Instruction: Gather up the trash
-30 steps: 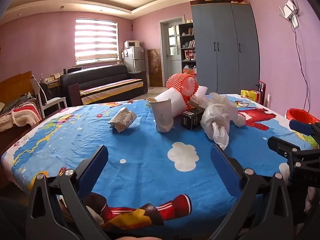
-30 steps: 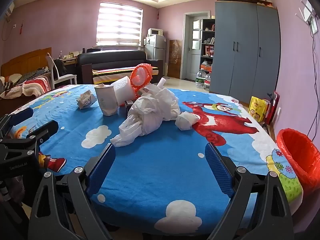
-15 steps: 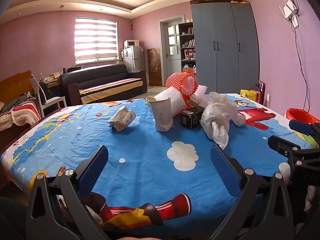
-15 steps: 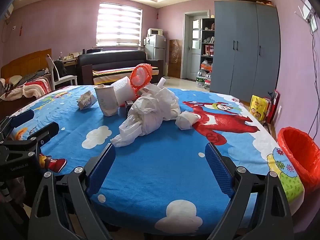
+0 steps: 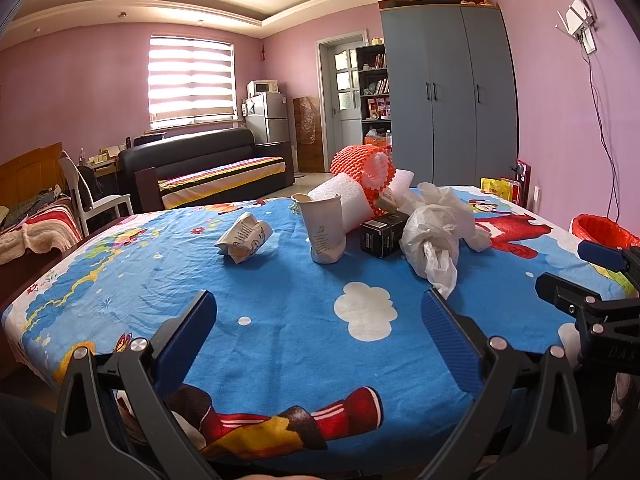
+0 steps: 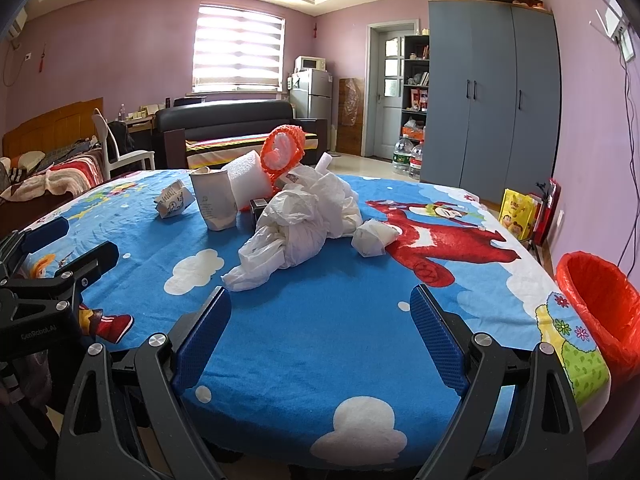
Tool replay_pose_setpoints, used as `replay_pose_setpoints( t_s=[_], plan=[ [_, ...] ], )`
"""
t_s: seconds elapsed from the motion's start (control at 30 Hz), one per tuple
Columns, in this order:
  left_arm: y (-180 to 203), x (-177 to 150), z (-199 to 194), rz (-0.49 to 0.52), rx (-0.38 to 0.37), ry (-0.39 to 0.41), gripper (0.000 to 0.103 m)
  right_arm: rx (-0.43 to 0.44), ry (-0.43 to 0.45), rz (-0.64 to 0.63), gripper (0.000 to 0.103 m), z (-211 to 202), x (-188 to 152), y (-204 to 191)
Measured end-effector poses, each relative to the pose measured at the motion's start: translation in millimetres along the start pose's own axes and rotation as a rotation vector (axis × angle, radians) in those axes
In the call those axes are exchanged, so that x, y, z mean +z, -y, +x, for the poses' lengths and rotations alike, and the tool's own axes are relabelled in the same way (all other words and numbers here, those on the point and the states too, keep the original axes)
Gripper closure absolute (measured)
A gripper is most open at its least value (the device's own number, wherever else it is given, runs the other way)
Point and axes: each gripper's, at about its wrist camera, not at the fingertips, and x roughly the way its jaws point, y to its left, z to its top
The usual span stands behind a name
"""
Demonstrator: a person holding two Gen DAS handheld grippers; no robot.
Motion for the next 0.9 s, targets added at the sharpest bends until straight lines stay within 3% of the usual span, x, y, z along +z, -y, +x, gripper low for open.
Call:
replay_pose_setpoints(
  t_s=[0.9],
  plan=[
    [1.2, -1.9, -1.9, 0.003, -0.003, -0.003, 0.004, 0.009, 0.0, 0.012, 0.018, 1.0, -1.9, 1.2]
  ],
)
